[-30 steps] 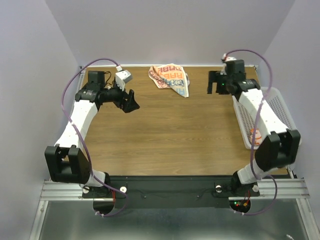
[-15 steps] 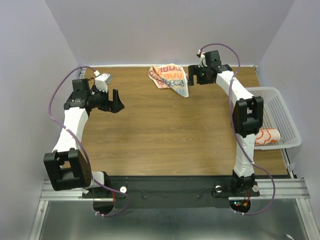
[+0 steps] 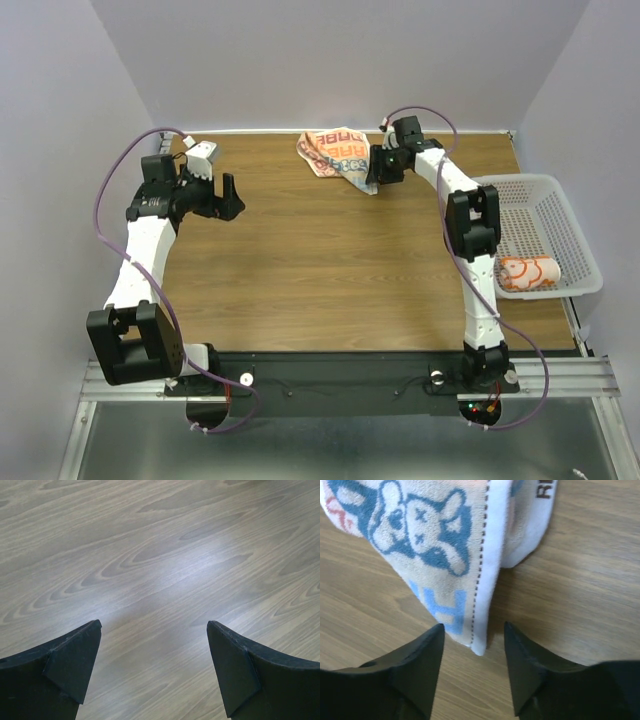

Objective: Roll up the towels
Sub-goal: Grab a towel with the right arm

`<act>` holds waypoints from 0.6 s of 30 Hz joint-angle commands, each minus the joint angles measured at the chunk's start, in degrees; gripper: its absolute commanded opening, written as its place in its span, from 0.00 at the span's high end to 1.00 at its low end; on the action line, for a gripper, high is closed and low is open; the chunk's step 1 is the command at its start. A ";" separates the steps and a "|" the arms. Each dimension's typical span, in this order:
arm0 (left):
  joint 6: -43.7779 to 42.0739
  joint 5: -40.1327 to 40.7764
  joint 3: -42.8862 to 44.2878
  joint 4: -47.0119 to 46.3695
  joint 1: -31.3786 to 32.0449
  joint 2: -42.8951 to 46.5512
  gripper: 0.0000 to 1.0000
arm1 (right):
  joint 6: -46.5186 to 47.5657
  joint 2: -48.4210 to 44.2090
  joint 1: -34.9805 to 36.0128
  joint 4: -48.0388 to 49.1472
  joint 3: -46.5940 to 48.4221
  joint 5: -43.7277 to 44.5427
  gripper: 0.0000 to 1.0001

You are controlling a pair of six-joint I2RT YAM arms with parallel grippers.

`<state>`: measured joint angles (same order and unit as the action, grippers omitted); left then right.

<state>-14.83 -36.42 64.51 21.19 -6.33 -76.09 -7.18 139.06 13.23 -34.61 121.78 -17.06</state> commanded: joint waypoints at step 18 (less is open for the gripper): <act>4.72 -5.41 -0.26 -7.21 0.09 3.49 0.01 | -17.33 -21.10 1.27 14.38 2.14 -32.95 0.99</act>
<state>-12.08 -37.91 64.49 17.30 -6.35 -75.75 -18.44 128.79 14.00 -30.22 120.92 -42.50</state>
